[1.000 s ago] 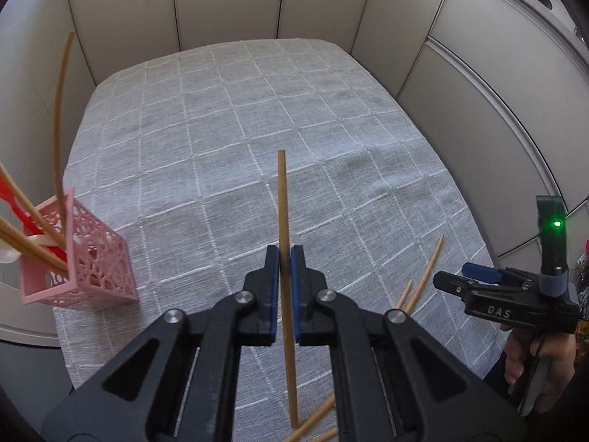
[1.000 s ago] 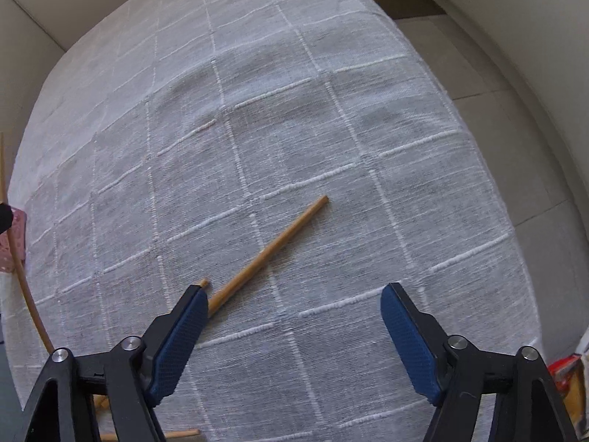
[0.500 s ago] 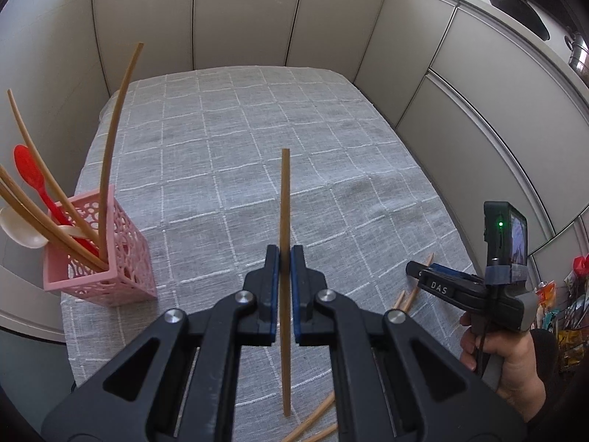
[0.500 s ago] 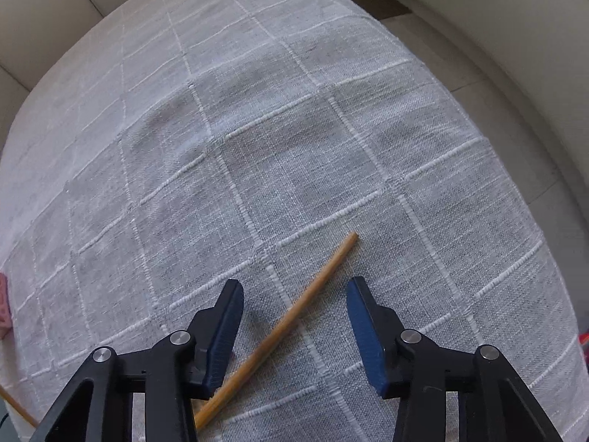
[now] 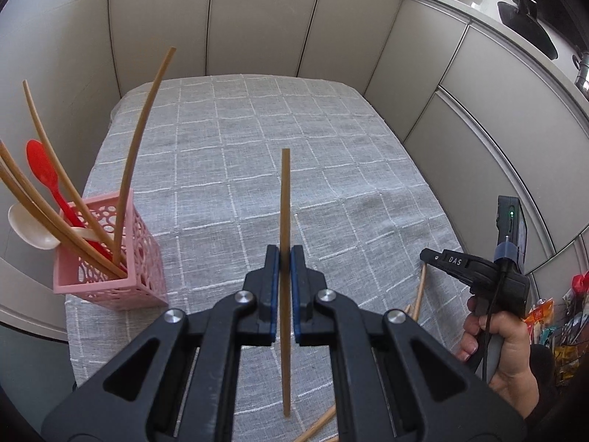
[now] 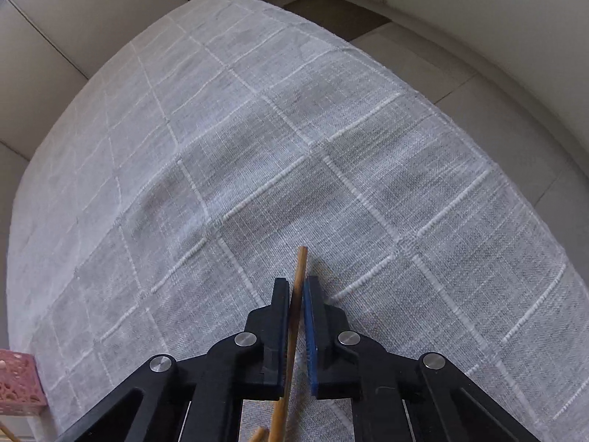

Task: Organize utensils
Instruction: 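Carry both held chopsticks upright over the pink holder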

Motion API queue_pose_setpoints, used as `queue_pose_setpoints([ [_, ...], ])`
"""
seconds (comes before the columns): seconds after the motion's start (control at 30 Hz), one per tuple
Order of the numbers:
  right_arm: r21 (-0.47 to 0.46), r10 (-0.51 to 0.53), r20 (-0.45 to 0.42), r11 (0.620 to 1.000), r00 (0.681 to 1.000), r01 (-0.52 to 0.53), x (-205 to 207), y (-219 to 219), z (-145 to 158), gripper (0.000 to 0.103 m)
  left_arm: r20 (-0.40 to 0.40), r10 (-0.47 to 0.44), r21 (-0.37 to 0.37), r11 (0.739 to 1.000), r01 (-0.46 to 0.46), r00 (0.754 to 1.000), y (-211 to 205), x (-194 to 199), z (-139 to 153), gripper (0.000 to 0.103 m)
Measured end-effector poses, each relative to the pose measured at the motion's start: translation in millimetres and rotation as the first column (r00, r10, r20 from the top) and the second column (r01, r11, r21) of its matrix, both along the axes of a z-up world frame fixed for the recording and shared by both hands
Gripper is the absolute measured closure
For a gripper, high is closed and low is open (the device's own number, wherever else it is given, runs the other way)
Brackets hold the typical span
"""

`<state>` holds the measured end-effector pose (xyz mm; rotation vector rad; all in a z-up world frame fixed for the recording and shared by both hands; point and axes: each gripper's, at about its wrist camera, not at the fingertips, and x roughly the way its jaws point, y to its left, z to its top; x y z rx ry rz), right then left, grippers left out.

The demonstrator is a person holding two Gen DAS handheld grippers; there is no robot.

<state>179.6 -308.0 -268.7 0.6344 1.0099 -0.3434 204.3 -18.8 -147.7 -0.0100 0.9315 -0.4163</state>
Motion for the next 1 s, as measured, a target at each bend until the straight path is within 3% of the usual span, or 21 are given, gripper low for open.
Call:
queue_pose_setpoints([
  [0.2, -0.024, 0.021, 0.127, 1.0, 0.992, -0.018, -7.1, -3.8, 32.7, 0.097, 0.06, 0.022, -0.028, 0.999, -0.02, 0.998, 5.2, -5.7, 18.9, 0.096],
  [0.37, -0.087, 0.066, 0.258, 0.995, 0.964, -0.045, -27.1, 6.7, 77.5, 0.098, 0.159, 0.04, -0.047, 0.998, -0.033, 0.986, 10.0, -17.7, 50.1, 0.096],
  [0.67, -0.234, 0.212, 0.446, 0.965, 0.869, -0.115, -53.7, 41.5, 163.5, 0.098, 0.319, 0.114, -0.123, 0.989, -0.079, 0.941, 43.9, -39.1, 119.7, 0.096],
  [0.8, -0.253, 0.254, 0.505, 0.957, 0.825, -0.139, -57.5, 52.1, 194.2, 0.098, 0.368, 0.175, -0.159, 0.979, -0.124, 0.913, 70.2, -45.9, 143.9, 0.096],
  [1.0, -0.253, 0.298, 0.559, 0.95, 0.774, -0.184, -51.3, 69.7, 228.2, 0.098, 0.411, 0.272, -0.18, 0.96, -0.215, 0.87, 101.2, -47.6, 157.3, 0.096],
])
